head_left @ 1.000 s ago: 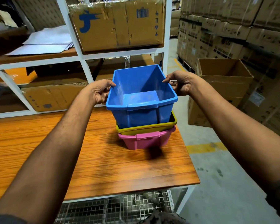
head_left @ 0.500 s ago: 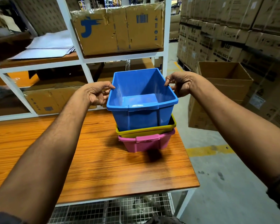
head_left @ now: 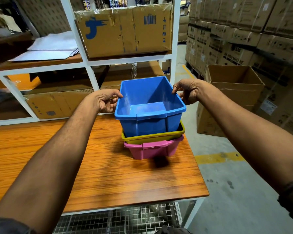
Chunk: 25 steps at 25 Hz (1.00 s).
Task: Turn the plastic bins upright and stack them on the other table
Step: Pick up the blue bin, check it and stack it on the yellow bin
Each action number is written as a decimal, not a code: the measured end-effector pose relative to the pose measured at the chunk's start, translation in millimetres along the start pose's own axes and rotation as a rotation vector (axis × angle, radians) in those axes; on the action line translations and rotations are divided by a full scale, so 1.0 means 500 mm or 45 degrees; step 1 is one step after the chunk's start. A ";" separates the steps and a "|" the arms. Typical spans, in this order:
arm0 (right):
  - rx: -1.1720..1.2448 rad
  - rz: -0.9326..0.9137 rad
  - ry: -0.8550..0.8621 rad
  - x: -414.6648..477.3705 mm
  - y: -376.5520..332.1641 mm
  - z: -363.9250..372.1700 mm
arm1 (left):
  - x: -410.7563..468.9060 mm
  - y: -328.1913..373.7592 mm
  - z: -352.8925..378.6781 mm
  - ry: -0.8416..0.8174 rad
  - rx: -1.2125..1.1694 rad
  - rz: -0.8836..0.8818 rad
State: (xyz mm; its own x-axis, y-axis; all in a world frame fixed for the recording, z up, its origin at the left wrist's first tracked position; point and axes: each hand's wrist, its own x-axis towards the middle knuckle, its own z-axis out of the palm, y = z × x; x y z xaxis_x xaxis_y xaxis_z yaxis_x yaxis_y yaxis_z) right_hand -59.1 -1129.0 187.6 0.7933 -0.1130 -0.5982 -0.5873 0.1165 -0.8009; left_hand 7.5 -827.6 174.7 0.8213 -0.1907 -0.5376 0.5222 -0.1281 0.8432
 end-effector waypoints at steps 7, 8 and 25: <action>0.122 0.046 0.058 0.041 0.041 -0.010 | 0.026 -0.044 0.005 0.047 0.007 -0.033; 0.149 0.037 0.061 0.040 0.043 -0.010 | 0.027 -0.047 0.007 0.055 -0.001 -0.023; 0.070 0.002 0.139 0.024 0.058 0.002 | 0.000 -0.067 0.039 0.188 -0.051 0.028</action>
State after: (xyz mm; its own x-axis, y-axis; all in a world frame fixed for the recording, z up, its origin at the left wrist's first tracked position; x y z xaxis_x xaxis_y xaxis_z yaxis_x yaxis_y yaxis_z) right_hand -66.3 -1125.8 156.9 0.7686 -0.2195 -0.6009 -0.5764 0.1700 -0.7993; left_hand -14.5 -842.5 146.6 0.8560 -0.0478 -0.5147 0.5099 -0.0855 0.8560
